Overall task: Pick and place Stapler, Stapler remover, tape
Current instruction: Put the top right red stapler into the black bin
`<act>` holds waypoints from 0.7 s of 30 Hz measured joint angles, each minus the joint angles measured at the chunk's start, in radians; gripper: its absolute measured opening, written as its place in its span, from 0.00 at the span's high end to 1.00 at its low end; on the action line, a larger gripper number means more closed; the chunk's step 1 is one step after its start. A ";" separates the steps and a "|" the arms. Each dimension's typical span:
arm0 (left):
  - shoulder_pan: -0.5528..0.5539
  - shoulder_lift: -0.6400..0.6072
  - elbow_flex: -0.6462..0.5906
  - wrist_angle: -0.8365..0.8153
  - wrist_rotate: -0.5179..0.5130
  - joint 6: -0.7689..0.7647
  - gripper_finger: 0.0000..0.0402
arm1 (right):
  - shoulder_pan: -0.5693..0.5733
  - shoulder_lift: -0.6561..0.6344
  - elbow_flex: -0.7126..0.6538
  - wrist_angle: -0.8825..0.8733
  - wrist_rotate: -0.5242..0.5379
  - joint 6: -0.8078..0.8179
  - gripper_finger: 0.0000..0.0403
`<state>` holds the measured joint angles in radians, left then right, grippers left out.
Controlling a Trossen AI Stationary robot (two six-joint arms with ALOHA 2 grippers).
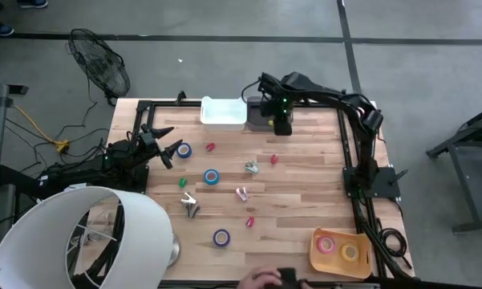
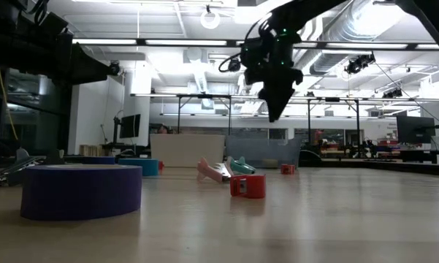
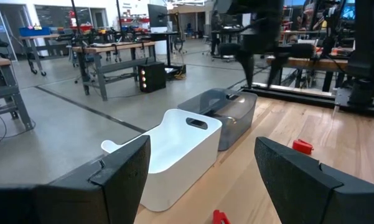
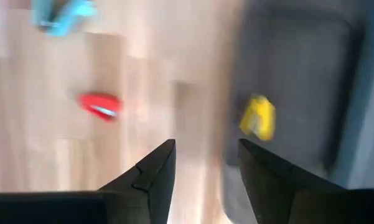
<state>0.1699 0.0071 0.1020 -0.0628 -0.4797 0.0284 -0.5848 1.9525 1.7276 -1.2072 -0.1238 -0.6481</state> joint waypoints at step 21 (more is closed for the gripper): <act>0.000 0.000 0.000 -0.018 0.000 0.000 0.29 | 0.176 -0.002 -0.281 0.145 -0.025 -0.593 0.67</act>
<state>0.1699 0.0071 0.1017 -0.0807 -0.4797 0.0281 -0.4083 1.9503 1.4461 -1.0619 -0.1492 -1.2413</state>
